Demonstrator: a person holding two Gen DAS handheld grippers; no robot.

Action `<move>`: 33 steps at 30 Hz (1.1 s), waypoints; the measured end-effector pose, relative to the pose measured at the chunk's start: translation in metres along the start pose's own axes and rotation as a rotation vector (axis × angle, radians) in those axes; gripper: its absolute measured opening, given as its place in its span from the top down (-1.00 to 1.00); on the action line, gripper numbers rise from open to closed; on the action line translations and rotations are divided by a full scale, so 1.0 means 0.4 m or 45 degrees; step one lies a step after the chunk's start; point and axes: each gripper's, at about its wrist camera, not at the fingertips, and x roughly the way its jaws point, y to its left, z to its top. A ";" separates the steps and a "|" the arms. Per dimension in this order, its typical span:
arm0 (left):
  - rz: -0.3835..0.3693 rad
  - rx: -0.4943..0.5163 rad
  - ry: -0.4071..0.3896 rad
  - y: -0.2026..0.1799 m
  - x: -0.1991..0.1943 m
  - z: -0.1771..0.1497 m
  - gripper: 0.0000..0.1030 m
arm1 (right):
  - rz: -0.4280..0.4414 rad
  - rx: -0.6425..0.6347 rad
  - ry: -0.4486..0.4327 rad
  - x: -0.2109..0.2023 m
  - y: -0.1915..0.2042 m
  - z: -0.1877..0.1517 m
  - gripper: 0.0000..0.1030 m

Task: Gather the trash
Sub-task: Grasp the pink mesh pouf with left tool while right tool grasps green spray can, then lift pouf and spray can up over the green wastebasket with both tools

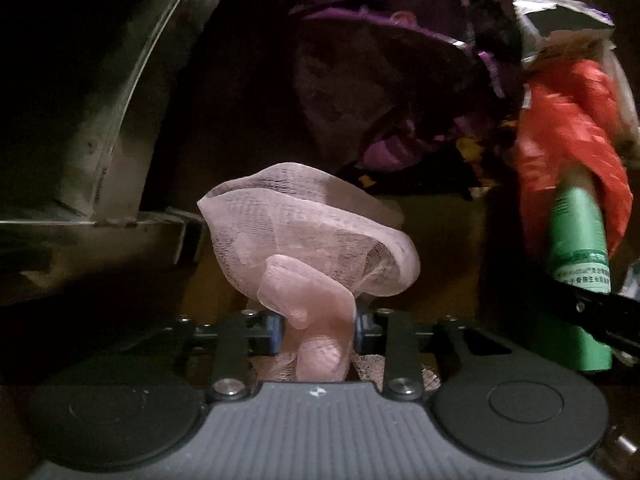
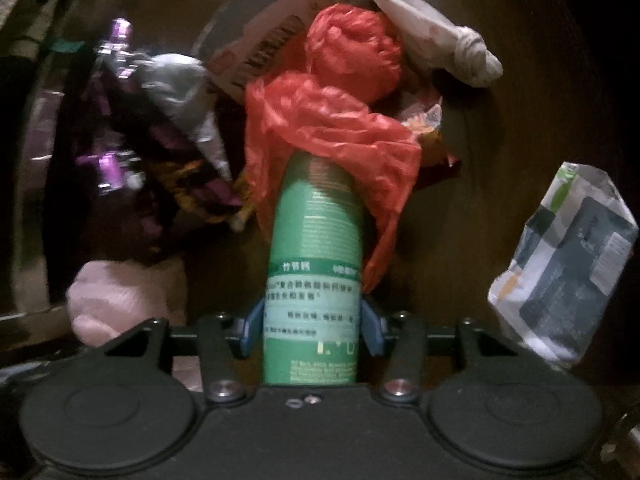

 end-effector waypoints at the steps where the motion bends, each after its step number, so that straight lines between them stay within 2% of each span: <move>1: -0.004 0.001 0.000 -0.003 -0.011 -0.005 0.48 | 0.020 -0.002 0.004 -0.024 -0.004 -0.004 0.06; 6: -0.023 0.009 0.008 0.001 -0.088 -0.007 0.51 | 0.108 0.039 0.040 -0.111 -0.013 -0.003 0.06; 14: -0.043 0.027 0.006 0.019 -0.267 -0.036 0.51 | 0.222 0.167 0.123 -0.275 -0.001 -0.011 0.06; 21: -0.057 0.036 -0.020 0.033 -0.426 -0.049 0.51 | 0.245 0.122 0.076 -0.434 0.056 -0.025 0.06; 23: -0.067 0.030 -0.026 0.038 -0.446 -0.052 0.51 | 0.188 0.069 0.084 -0.461 0.071 -0.034 0.06; 26: -0.080 0.037 -0.045 0.035 -0.454 -0.054 0.51 | 0.095 -0.041 0.122 -0.431 0.088 -0.056 0.06; 28: -0.074 0.050 -0.048 0.027 -0.437 -0.058 0.51 | 0.055 -0.051 0.185 -0.378 0.084 -0.070 0.06; 29: -0.079 0.050 -0.043 0.025 -0.427 -0.061 0.51 | 0.059 -0.005 0.231 -0.341 0.072 -0.074 0.06; 31: -0.084 0.054 -0.035 0.018 -0.396 -0.068 0.51 | 0.142 0.138 0.318 -0.268 0.036 -0.081 0.06; 33: -0.089 0.058 -0.032 0.015 -0.364 -0.076 0.51 | 0.208 0.307 0.350 -0.196 -0.010 -0.087 0.06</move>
